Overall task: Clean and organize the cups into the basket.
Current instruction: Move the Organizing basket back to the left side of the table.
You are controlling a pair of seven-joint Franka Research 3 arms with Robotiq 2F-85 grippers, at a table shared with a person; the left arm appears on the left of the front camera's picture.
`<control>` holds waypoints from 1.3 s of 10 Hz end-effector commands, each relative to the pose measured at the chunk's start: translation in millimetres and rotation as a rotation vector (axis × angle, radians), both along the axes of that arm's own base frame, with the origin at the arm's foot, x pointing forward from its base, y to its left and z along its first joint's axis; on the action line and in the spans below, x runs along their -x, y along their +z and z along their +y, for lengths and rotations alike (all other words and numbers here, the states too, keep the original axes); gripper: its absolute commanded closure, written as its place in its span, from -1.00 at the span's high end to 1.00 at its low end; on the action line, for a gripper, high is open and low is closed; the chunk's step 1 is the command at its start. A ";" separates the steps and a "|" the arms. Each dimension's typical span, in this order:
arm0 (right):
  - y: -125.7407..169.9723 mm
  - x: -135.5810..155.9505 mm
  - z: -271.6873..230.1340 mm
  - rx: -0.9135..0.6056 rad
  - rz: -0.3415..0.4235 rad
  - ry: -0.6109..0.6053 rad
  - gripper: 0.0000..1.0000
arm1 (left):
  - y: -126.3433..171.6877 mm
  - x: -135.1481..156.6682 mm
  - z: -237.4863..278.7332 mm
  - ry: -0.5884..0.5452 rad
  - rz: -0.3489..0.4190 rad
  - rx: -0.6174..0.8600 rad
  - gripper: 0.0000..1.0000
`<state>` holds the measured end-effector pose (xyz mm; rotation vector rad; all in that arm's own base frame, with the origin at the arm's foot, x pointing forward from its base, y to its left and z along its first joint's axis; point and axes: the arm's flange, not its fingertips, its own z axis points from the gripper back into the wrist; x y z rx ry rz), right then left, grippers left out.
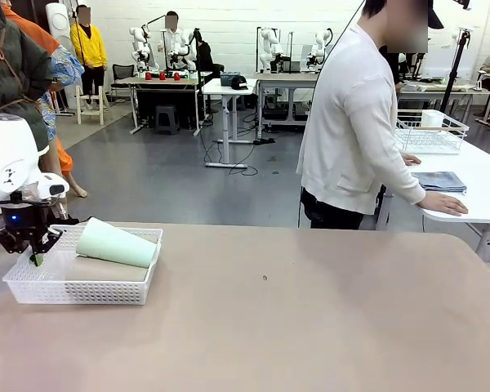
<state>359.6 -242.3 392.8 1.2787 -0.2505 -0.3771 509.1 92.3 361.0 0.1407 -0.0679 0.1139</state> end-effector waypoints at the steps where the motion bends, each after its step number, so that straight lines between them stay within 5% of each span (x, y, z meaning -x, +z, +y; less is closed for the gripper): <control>1: 0.4 1.2 4.2 0.013 -0.002 -0.010 1.00 | 1.1 -12.0 -2.3 -0.035 -0.030 -0.005 -0.83; 2: 0.4 1.2 4.2 0.013 -0.002 -0.010 1.00 | 2.1 -12.3 -6.6 -0.046 -0.034 -0.012 -0.48; 3: 0.4 1.2 4.2 0.013 -0.002 -0.010 1.00 | 3.2 -12.3 -9.0 -0.044 -0.041 -0.009 0.35; 5: 0.4 1.2 4.2 0.013 -0.002 -0.010 1.00 | 4.0 -11.1 -9.4 -0.035 -0.043 -0.013 1.00; 11: 0.4 1.2 4.2 0.013 -0.002 -0.010 1.00 | 23.5 6.8 -6.6 -0.012 -0.092 -0.009 1.00; 13: 0.4 1.2 4.2 0.013 -0.002 -0.010 1.00 | 47.8 22.4 -2.1 -0.001 -0.172 0.011 1.00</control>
